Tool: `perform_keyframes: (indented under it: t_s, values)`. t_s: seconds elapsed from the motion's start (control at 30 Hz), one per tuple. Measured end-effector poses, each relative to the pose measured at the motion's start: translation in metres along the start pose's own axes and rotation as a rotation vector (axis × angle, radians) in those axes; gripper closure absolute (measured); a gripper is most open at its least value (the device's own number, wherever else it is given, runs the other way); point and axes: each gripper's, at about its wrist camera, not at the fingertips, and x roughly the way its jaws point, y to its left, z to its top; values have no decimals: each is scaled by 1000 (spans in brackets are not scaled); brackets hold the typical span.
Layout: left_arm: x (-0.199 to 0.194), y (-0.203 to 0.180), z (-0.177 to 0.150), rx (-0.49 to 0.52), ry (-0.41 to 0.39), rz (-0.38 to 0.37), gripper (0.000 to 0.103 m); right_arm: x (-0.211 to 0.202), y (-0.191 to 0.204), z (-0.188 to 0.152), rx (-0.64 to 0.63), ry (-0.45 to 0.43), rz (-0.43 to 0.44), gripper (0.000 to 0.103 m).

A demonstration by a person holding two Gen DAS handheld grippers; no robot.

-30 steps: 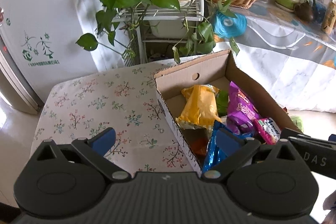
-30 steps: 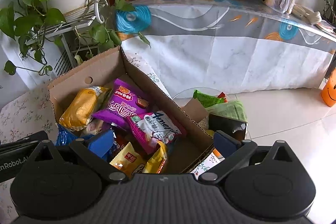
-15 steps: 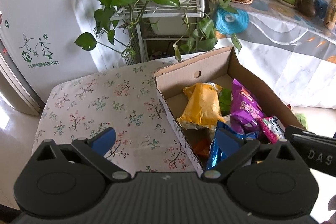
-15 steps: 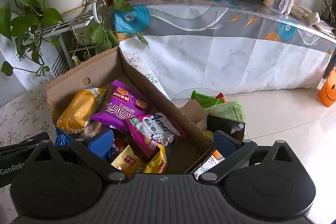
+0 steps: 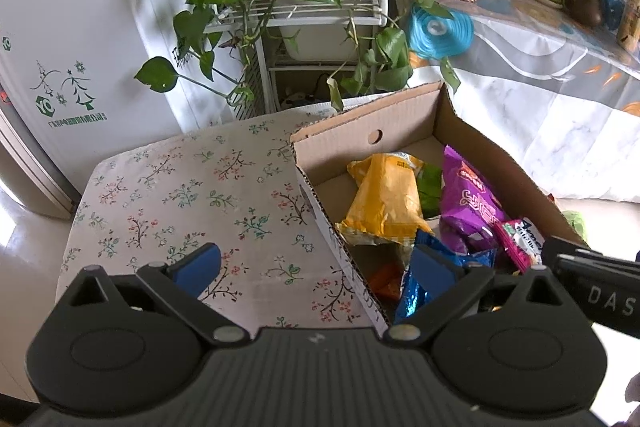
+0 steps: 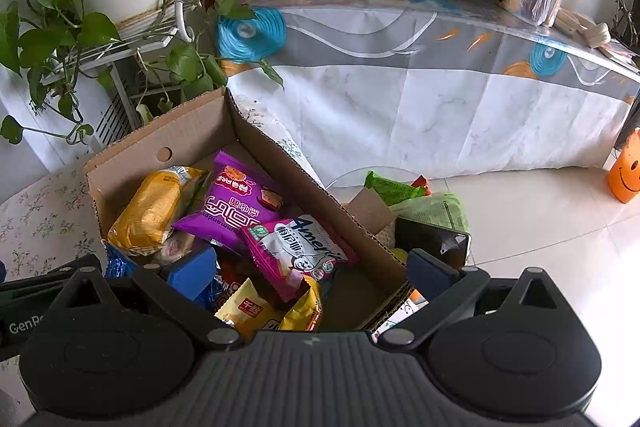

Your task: Organize snacks

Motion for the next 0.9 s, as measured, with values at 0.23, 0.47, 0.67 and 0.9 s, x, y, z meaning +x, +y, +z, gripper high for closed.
perform_keyframes:
  t_s: [0.23, 0.47, 0.67, 0.9]
  values:
    - [4, 2, 1, -11, 18, -11, 3, 2, 2, 0, -4, 7, -2, 0]
    - [7, 4, 2, -10, 24, -14, 4, 4, 4, 1, -8, 13, -5, 0]
    - [9, 8, 0, -4, 23, -14, 3, 5, 7, 1, -23, 18, 0, 0]
    - [10, 13, -2, 0, 20, -10, 3, 6, 14, 1, -44, 21, 8, 0]
